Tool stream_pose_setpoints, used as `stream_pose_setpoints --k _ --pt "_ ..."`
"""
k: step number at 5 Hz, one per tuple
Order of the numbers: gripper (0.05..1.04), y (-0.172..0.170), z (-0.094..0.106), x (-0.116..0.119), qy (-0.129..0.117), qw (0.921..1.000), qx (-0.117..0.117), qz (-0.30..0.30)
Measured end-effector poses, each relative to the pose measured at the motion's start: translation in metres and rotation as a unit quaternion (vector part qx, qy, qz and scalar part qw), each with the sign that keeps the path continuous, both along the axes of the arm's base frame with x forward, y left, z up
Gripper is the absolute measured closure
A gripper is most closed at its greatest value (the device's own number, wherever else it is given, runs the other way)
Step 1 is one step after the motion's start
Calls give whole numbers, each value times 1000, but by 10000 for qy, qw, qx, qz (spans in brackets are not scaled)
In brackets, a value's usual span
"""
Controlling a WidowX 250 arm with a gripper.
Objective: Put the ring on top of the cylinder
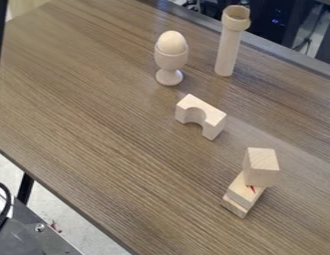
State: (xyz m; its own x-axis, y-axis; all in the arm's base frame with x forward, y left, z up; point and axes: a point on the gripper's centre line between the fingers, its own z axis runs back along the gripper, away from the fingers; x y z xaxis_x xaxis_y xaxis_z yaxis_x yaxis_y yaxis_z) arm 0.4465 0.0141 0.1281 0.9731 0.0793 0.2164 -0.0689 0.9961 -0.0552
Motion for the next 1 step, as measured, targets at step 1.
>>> stream_pose_setpoints --k 1 --pt "360 3 -2 1 14 10000 -3 16"
